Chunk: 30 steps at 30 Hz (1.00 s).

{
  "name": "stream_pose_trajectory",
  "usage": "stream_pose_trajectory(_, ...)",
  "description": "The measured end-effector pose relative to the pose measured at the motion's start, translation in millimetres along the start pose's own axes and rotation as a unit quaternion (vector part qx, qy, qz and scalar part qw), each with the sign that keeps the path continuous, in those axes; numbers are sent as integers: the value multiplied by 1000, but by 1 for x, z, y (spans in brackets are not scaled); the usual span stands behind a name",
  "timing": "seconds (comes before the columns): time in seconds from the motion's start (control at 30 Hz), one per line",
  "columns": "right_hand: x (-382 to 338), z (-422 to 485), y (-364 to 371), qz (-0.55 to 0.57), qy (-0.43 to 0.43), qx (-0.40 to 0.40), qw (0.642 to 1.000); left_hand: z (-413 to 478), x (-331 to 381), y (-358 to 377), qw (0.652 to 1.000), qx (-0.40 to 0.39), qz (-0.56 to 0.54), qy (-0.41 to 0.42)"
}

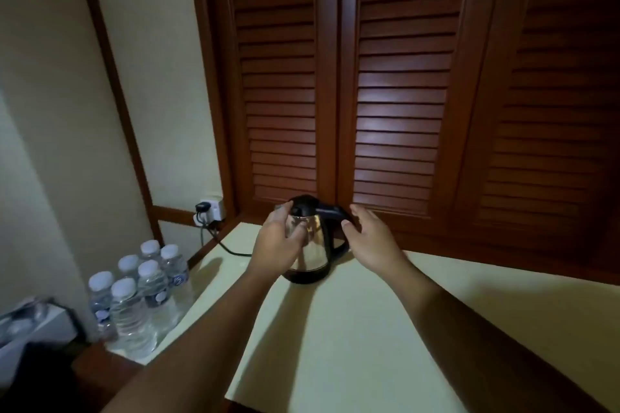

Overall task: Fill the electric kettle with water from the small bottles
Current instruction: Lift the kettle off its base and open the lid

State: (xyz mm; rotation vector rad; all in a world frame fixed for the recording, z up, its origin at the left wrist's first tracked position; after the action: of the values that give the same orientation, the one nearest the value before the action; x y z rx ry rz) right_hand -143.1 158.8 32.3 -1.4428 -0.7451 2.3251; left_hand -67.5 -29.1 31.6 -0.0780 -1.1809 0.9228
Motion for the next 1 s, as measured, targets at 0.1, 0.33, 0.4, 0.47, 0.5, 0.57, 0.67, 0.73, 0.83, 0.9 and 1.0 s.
stream_pose_trajectory(0.1,14,12,25,10,38,-18,999,15,-35,1,998,-19,-34,-44)
stream_pose_trajectory(0.33,48,37,67,10,62,32,997,43,-116,36,971,-154,-111,-143)
stream_pose_trajectory(0.4,53,42,71,12,61,47,997,47,-127,46,963,-190,-130,-137)
stream_pose_trajectory(0.47,57,45,69,4,53,77,996,49,-134,55,957,-215,-151,-124)
stream_pose_trajectory(0.5,58,45,67,-3,46,95,994,50,-135,58,955,-222,-160,-116)
stream_pose_trajectory(0.57,59,47,64,-22,37,120,992,53,-141,62,954,-215,-181,-102)
stream_pose_trajectory(0.67,60,49,61,-22,43,124,991,54,-141,62,957,-196,-192,-94)
stream_pose_trajectory(0.73,57,47,59,-13,38,125,991,53,-139,60,958,-182,-199,-97)
stream_pose_trajectory(0.83,51,44,54,-5,26,142,990,54,-135,57,961,-169,-206,-74)
stream_pose_trajectory(0.9,45,40,49,0,20,156,988,56,-126,51,963,-160,-211,-56)
stream_pose_trajectory(1.0,31,31,36,-4,0,179,984,54,-108,38,966,-152,-207,-34)
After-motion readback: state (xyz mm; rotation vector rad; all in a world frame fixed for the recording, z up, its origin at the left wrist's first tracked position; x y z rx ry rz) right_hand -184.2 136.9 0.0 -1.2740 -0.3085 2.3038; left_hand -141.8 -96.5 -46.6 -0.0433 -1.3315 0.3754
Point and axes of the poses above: each hand's wrist, its own z-axis towards the middle knuckle, its own y-axis out of the palm, x = y × z, the point moved 8 cm from there along z, towards the middle knuckle, and after that the axes turned 3 degrees about x, right-handed, at the moved point
